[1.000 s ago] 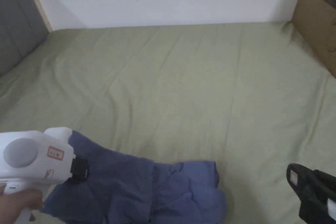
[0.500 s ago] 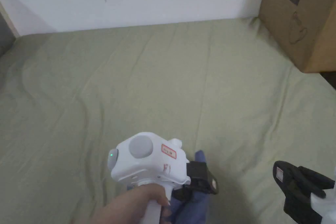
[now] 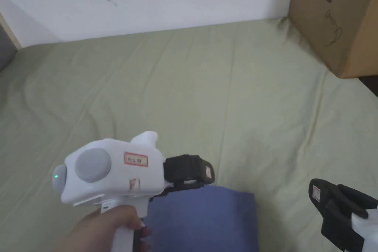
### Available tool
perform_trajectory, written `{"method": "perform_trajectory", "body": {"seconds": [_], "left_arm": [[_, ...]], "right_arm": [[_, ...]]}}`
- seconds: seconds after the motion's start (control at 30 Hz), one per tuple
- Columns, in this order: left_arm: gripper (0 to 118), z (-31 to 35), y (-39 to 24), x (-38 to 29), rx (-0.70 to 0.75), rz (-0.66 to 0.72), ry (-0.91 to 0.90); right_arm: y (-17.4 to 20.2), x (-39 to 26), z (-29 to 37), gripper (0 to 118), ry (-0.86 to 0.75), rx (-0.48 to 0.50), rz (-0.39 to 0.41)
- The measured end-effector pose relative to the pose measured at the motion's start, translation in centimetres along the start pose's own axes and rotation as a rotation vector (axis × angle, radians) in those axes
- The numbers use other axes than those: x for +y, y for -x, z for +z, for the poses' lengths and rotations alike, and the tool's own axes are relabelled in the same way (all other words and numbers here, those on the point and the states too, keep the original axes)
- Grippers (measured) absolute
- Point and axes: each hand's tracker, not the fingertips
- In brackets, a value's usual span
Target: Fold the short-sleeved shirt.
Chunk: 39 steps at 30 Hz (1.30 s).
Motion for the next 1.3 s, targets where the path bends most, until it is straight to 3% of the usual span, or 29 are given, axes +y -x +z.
{"method": "perform_trajectory", "body": {"seconds": [0.03,0.07,0.1,0.2,0.37,0.47,0.6,0.7,0.77,0.83,1.0,1.1,1.2,1.3], "left_arm": [[66,-0.2,-0.3,-0.3,0.005,-0.034,0.005],[16,-0.8,-0.7,-0.7,0.004,-0.047,0.028],[0,-1.9,-1.1,-1.1,0.004,-0.058,0.058],[0,-5.9,-2.7,-2.9,-0.047,-0.064,0.147],[0,-13.8,-5.6,-5.8,0.005,-0.225,0.268],[0,-18.2,-5.7,-7.0,0.155,-0.233,0.366],[0,-17.2,-7.2,-6.0,-0.006,-0.131,0.318],[0,-15.9,-7.7,-6.4,-0.377,-0.032,0.407],[0,-13.4,-7.6,-6.5,-0.479,-0.016,0.292],[0,-9.3,-7.7,-6.1,-0.430,-0.087,0.130],[0,5.5,-6.6,-6.4,-0.182,-0.260,-0.443],[0,12.6,-4.8,-7.2,-0.044,-0.229,-0.721],[0,17.2,-3.6,-8.2,0.129,-0.212,-0.924],[0,17.8,-2.6,-10.1,0.310,-0.281,-1.111]], "right_arm": [[0.1,0.0,0.0,0,0.000,0.001,0.001],[0.1,0.0,0.0,0,0.001,0.001,0.002],[0.1,-0.1,0.0,0,0.003,0.000,0.004],[-0.1,-0.2,0.0,0,0.013,-0.006,0.004],[-0.6,-0.3,0.2,0,0.018,-0.028,0.021],[-0.9,-0.5,0.2,0,0.027,-0.041,0.040],[-1.0,-0.9,0.1,0,0.036,-0.045,0.042],[-0.9,-0.8,-0.3,0,0.043,-0.033,0.003],[-0.7,-0.3,0.0,0,0.032,-0.014,-0.029],[-0.2,0.8,1.2,0,-0.026,0.008,-0.043],[1.3,4.7,5.5,0,-0.210,0.038,-0.039],[2.8,7.4,8.3,0,-0.353,0.059,-0.028],[4.5,8.9,10.3,0,-0.508,0.056,0.013],[5.3,7.6,10.0,0,-0.677,0.026,0.105]]}}
